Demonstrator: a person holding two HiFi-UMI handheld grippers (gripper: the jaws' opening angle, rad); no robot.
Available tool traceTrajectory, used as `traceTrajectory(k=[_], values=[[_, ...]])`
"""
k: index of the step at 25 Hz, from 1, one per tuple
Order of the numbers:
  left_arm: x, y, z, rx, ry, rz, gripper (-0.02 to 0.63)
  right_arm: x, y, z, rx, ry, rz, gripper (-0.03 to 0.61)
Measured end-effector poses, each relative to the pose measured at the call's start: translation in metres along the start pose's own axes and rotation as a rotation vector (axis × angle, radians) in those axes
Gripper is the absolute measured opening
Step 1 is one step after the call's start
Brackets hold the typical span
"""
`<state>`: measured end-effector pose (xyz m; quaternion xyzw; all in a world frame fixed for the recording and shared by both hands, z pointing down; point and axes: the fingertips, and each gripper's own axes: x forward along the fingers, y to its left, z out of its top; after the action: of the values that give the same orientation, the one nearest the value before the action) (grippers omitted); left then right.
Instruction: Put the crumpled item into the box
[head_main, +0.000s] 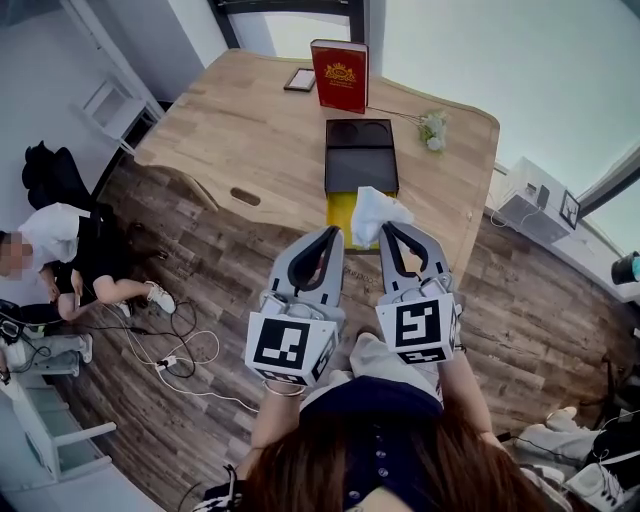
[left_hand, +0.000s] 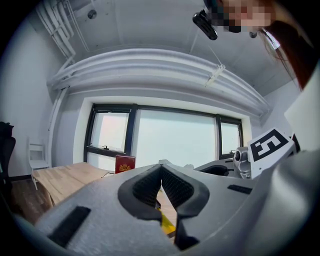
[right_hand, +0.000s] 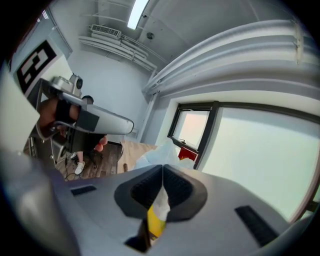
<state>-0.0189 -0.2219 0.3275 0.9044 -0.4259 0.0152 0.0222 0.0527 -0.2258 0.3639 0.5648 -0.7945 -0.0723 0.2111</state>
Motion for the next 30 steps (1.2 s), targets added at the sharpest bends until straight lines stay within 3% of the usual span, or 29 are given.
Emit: traceTrajectory(k=[30], values=[[0.033, 0.029, -0.019, -0.041, 0.063, 0.086, 0.028, 0.105, 0.025, -0.099, -0.149, 0.162, 0.221, 0.028]])
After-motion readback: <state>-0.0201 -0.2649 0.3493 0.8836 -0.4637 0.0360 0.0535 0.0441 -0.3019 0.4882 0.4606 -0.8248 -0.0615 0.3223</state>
